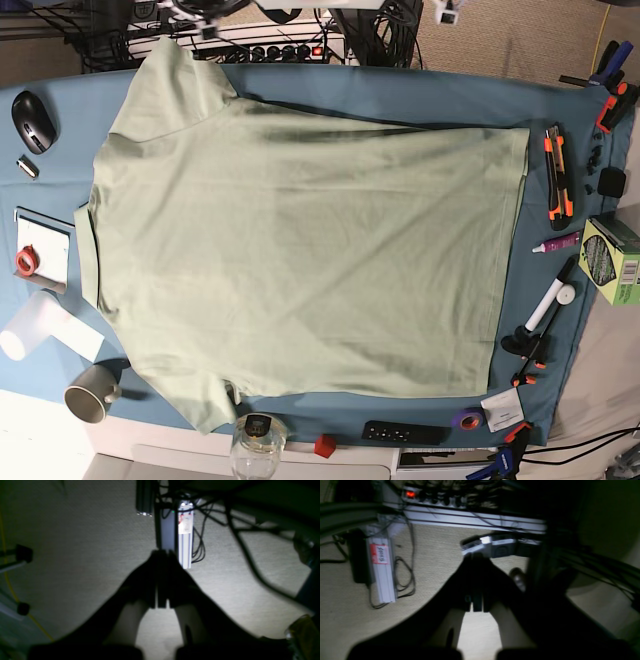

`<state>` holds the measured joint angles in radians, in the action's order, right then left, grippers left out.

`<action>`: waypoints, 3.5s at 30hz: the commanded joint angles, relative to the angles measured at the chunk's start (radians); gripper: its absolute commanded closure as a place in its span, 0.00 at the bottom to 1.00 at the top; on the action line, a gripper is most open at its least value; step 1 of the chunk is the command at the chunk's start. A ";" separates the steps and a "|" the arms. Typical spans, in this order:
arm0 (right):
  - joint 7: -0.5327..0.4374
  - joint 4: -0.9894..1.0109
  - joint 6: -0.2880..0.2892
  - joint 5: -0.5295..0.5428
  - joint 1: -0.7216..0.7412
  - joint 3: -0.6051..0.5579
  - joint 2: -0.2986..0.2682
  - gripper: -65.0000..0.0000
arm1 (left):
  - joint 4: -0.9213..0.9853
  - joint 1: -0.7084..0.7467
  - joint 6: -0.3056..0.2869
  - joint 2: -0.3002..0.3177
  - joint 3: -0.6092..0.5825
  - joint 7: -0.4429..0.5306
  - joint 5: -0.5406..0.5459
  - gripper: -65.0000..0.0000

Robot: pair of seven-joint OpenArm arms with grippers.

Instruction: Fold the T-shirt properly

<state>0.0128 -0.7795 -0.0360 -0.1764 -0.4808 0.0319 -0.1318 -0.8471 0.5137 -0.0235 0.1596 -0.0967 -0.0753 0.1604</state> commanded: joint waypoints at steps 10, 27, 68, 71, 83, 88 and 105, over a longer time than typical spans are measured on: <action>0.029 -0.597 -0.014 0.124 -0.438 0.021 -0.178 1.00 | -0.788 0.444 -0.004 0.214 0.002 -0.123 -0.013 1.00; 0.393 -1.416 0.325 0.665 -0.675 0.483 -0.178 1.00 | -1.509 0.678 -0.276 0.295 0.003 -0.460 -0.051 1.00; 0.775 -0.861 0.697 1.208 -0.118 0.838 -0.007 0.70 | -1.509 0.477 -0.288 0.292 0.003 -0.467 -0.135 1.00; 0.769 -0.861 0.687 1.181 -0.099 0.819 0.005 0.70 | -1.509 0.472 -0.288 0.292 0.003 -0.467 -0.136 1.00; 0.782 -0.860 0.657 1.151 -0.101 0.805 0.093 0.70 | -1.509 0.467 -0.288 0.292 0.003 -0.467 -0.187 1.00; 0.795 -0.850 0.656 1.152 -0.115 0.763 0.106 0.70 | -1.509 0.447 -0.287 0.293 0.003 -0.467 -0.210 0.76; 0.782 -0.756 0.677 1.091 -0.120 0.657 0.099 1.00 | -1.509 0.364 -0.145 0.293 0.004 -0.542 -0.371 0.74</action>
<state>0.7170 -1.5398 0.6640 0.9932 -0.5838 0.6926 -0.0345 -2.3390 0.8684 -0.1696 0.4480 -0.0963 -0.6323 -0.2008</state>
